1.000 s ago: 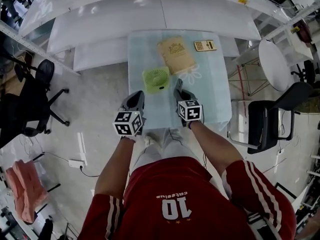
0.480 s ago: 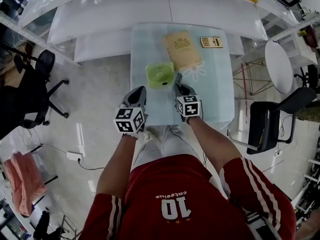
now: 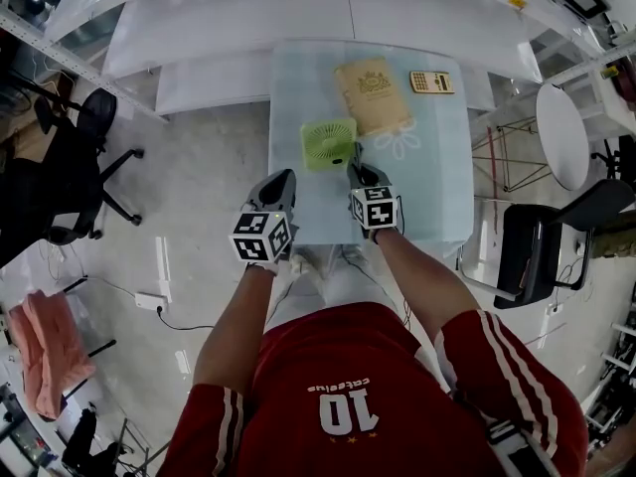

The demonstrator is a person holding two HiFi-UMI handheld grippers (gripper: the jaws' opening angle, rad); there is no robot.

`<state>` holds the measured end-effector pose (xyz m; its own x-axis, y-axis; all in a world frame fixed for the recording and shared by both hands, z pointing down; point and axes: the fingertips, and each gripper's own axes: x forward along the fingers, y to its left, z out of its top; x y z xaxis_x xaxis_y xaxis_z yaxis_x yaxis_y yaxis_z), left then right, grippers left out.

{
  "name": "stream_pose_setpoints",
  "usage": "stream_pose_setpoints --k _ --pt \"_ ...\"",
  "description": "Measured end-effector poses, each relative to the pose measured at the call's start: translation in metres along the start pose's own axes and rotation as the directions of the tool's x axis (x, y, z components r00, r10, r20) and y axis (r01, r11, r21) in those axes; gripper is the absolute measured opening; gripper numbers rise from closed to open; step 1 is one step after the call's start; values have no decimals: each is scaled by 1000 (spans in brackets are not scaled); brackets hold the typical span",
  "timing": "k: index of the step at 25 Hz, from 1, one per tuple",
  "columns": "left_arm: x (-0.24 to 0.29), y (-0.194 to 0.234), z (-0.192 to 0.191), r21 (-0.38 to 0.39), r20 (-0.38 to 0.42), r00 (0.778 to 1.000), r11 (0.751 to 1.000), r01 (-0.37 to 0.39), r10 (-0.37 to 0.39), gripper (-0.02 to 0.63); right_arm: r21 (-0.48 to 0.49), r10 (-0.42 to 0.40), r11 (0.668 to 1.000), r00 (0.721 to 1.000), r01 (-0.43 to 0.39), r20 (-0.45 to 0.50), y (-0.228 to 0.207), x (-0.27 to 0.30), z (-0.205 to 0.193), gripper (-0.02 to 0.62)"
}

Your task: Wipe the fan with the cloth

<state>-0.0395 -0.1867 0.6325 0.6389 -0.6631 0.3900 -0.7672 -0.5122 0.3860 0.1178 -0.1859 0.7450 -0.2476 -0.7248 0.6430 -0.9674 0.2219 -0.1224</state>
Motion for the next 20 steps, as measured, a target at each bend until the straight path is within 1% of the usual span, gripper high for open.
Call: stream_pose_setpoints --k 20 --pt "-13 6 3 19 8 1000 1000 -18 18 3 -33 18 999 1000 -18 -4 19 5 3 12"
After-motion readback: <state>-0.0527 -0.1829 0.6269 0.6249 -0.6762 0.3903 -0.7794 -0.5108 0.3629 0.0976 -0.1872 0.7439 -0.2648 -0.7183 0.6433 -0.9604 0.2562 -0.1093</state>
